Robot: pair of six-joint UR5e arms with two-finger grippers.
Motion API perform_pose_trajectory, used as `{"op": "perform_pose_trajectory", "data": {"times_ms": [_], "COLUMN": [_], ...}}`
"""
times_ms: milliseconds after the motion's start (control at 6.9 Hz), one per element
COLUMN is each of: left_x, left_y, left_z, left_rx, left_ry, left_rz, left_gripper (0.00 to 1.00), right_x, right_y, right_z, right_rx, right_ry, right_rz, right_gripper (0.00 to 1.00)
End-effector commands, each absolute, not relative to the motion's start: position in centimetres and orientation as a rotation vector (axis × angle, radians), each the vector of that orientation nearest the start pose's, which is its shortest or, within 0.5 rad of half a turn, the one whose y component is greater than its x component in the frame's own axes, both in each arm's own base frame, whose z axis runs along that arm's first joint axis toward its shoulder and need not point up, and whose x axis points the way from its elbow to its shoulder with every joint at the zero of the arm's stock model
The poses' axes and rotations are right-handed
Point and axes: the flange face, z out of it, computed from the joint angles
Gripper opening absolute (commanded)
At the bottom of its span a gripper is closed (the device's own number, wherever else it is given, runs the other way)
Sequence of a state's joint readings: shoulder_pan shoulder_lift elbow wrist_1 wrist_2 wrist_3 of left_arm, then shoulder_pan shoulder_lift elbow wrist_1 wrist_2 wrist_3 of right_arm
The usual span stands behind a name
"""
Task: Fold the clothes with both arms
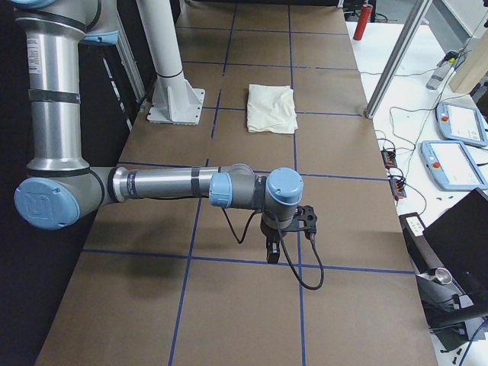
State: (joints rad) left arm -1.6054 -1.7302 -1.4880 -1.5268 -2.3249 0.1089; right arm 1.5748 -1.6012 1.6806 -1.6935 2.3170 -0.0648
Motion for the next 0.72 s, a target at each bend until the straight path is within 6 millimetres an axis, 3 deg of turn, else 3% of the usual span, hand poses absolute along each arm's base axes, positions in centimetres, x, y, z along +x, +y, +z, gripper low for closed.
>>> {"op": "perform_pose_trajectory", "data": {"times_ms": [0, 290, 579], "left_x": [-8.4, -8.5, -8.5], "left_y": [-55.4, -54.5, -53.6], "left_z": [62.2, 62.9, 61.3], "left_rx": [0.085, 0.076, 0.119], "left_ry": [0.754, 0.748, 0.746], "left_rz": [0.085, 0.081, 0.1], "left_gripper": [1.0, 1.0, 1.0], "right_x": [6.8, 6.8, 6.8], "right_y": [-47.4, -47.2, -47.2], "right_z": [63.8, 64.3, 64.3], "right_rx": [-0.025, -0.034, -0.035], "right_ry": [-0.742, -0.742, -0.744], "right_rz": [-0.039, -0.034, -0.032], "right_gripper": [1.0, 1.0, 1.0]}}
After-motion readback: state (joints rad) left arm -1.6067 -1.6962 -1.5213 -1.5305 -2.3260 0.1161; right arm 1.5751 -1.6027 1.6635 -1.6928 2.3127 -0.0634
